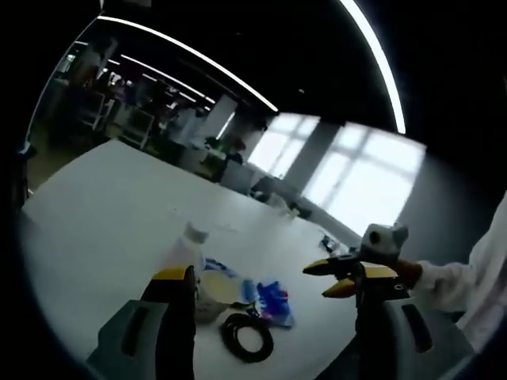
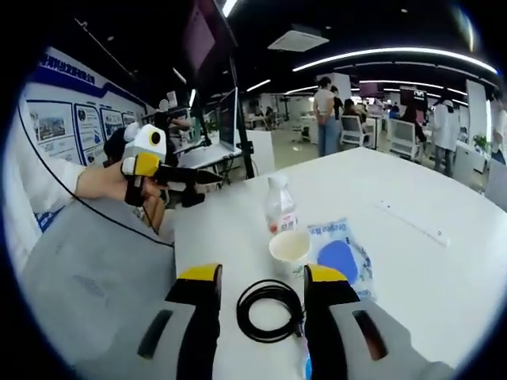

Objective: Arrange the tabletop items into an orderly group along one side of the table until the central work area is clear of visible clutter.

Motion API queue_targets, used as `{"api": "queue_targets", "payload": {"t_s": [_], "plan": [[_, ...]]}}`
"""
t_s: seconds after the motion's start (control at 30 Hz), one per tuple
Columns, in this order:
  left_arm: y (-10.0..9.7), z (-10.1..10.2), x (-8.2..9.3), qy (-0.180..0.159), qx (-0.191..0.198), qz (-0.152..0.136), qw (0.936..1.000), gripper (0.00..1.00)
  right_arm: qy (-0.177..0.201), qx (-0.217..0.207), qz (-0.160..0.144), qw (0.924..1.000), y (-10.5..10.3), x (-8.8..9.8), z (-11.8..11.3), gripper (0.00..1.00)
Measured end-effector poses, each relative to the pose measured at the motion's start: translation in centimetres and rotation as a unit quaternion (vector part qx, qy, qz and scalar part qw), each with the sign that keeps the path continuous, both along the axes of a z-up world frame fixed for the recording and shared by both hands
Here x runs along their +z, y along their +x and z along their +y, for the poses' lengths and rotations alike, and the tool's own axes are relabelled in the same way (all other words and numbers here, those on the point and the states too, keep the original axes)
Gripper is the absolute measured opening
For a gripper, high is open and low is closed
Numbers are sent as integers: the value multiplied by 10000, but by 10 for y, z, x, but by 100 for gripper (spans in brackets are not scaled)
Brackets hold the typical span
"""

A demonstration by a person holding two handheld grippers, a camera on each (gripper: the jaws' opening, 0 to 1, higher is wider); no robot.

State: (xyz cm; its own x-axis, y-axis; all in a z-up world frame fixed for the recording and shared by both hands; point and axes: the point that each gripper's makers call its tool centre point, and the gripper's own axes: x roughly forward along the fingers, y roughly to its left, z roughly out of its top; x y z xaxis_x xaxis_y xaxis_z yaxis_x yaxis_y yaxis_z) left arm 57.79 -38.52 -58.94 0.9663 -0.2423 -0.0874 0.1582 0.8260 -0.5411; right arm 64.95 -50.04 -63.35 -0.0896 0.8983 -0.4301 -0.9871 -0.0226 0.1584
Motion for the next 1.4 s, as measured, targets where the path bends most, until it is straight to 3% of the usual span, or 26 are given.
{"api": "queue_targets", "payload": {"t_s": [0.23,0.4,0.57,0.67,0.8,0.93,1.13,1.4], "plan": [[3,-16,11,10,-306,-177,9994,79,100,-594,226,9979,5,10,-11,38],[1,-22,27,-240,-302,-389,9985,79,61,-1011,332,9943,5,10,-16,38],[4,-22,38,-502,-275,-531,9969,79,40,-1196,299,9924,6,16,-21,38],[1,-23,41,-497,-255,-570,9968,79,-2,-1236,257,9920,8,17,-25,38],[-2,-14,41,-450,-118,-538,9975,80,262,-1564,389,9866,22,25,-24,38],[3,-3,40,-470,99,-585,9971,81,335,-1583,410,9860,29,23,-23,38],[2,1,38,-312,155,-553,9979,83,415,-1476,566,9866,36,21,-25,38],[2,10,28,225,125,-215,9994,84,445,-1472,617,9862,55,24,-51,38]]}}
